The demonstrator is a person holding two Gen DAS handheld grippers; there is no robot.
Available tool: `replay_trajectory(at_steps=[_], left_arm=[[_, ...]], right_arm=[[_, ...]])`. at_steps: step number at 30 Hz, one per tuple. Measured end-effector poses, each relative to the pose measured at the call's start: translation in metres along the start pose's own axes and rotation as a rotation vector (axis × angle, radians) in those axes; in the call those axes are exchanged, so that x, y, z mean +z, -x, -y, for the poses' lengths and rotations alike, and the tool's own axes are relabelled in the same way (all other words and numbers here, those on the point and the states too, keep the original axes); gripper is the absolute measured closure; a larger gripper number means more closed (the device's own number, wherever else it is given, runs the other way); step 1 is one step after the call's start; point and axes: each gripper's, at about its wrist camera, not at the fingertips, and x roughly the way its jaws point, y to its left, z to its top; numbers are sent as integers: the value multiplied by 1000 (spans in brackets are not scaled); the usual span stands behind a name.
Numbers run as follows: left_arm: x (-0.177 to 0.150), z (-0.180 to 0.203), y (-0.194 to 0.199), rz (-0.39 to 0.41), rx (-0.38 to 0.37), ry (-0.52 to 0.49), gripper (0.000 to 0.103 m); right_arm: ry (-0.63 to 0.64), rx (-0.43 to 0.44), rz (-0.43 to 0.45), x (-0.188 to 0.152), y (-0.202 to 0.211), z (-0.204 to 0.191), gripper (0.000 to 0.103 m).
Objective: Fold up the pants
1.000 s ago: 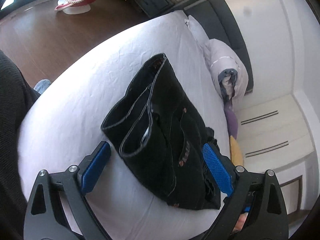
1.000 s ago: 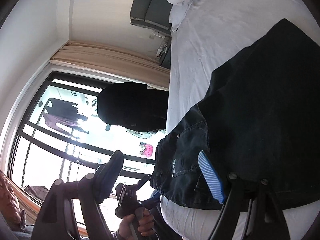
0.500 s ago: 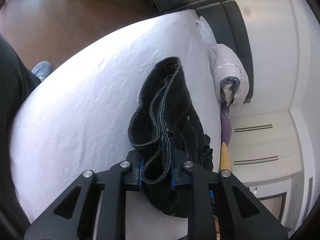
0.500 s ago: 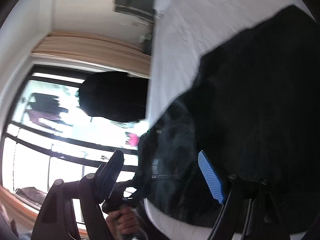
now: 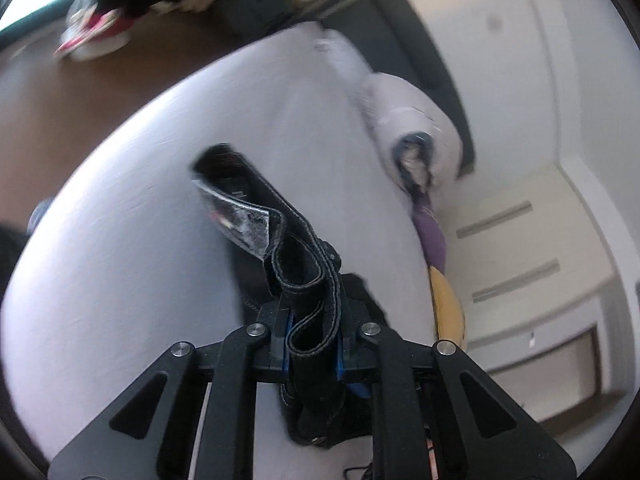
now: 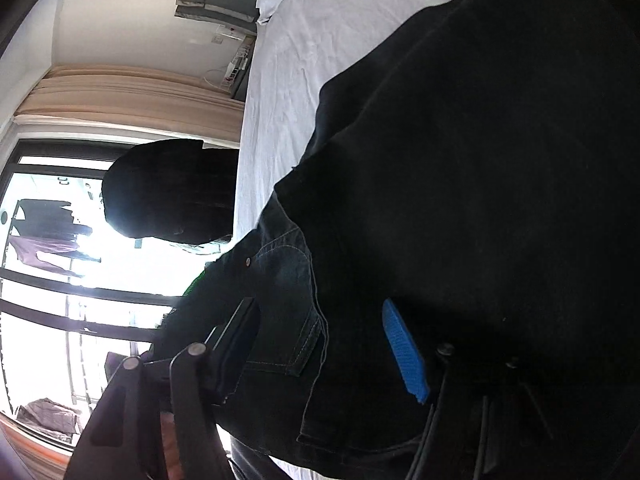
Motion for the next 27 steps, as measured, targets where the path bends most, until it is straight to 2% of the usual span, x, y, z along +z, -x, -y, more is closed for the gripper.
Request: replay_trajectory(at_steps=[2,4,6,8,9,11,13,15,18,21,23,24,26,27], left_arm=[[-2,50,-21,-21,-17,-118,90],[-14,92,-43,-52,-25,-244,90],[-42,136,-75,-111,-31,-386,90],[-83,162,-114,-197,-32,-499,90],[-108,166,-136,-249,-5,-542,90],[-143,160,-165,-340,54,-566,90],[-167,155,-175,-392,73,-599,90],[-185,159,-175,-393,87,-694,90],[-195,167,-172,-371,99,-777,90],[-204,173,-172,-354,123,-854,90],[-214,177,-171,-341,135,-917,90],[-218,177,-170,-336,140,-943,90],[-225,180,-172,-319,149,-1010,90],[-229,182,-171,-305,158,-1038,90]], right_arm=[[-47,21,6,2,11,0,31],[-62,77,64,7,39,0,19],[-35,74,114,15,72,-1,18],[-13,92,146,26,104,1,17],[-8,93,150,29,113,2,15],[3,97,141,36,127,9,11],[-8,83,86,38,128,22,10],[-35,59,23,36,121,39,10],[-44,54,2,34,115,49,10],[-20,98,-8,35,111,42,10],[17,84,-34,40,104,29,10],[45,65,-47,41,102,23,12],[106,14,-76,44,96,11,28],[133,-17,-83,46,93,7,43]])
